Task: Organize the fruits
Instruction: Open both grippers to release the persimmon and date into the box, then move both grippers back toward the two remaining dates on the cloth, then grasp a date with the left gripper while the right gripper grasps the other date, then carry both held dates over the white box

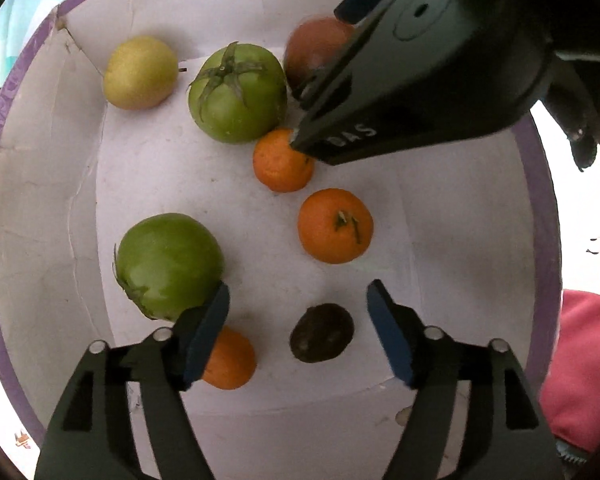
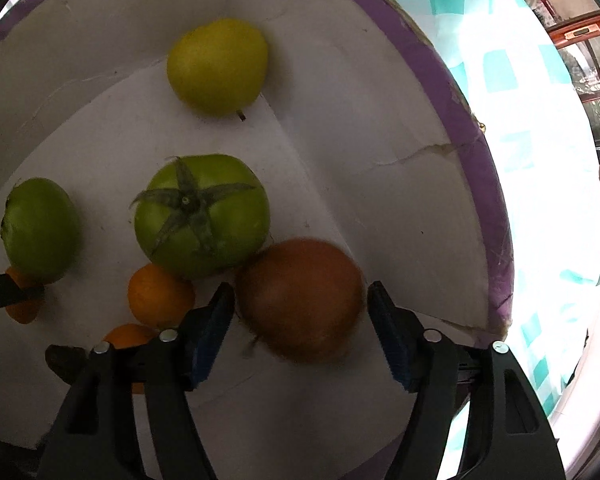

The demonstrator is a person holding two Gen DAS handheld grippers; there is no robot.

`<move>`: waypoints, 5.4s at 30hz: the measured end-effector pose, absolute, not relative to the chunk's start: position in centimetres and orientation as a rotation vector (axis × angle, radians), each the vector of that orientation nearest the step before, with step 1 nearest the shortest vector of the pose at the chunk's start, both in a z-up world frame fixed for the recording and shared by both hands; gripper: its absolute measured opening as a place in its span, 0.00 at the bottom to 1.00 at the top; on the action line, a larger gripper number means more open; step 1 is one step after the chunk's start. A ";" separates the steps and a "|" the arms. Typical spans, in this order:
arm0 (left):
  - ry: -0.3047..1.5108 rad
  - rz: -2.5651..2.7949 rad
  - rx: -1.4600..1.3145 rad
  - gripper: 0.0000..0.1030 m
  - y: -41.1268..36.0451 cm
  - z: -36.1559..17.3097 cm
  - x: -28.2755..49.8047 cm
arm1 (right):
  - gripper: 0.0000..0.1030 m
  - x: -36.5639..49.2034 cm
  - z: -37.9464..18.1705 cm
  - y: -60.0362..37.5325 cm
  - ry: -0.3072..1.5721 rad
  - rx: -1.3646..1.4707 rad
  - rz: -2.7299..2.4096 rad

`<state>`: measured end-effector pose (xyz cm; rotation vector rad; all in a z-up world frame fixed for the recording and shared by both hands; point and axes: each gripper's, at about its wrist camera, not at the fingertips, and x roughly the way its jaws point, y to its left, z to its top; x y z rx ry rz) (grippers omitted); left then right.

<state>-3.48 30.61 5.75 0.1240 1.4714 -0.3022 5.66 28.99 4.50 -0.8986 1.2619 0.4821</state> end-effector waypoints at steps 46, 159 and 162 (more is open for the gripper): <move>0.752 0.048 -0.108 0.98 10.0 20.7 -15.9 | 0.85 -8.4 18.7 -8.2 0.860 -0.126 0.369; 1.030 -0.096 -0.013 0.34 9.1 21.3 -13.8 | 0.39 -6.4 20.2 -8.4 0.818 0.119 0.501; 1.032 -0.057 -0.015 0.34 13.8 21.0 -13.2 | 0.39 -5.9 20.1 -4.0 0.828 0.098 0.540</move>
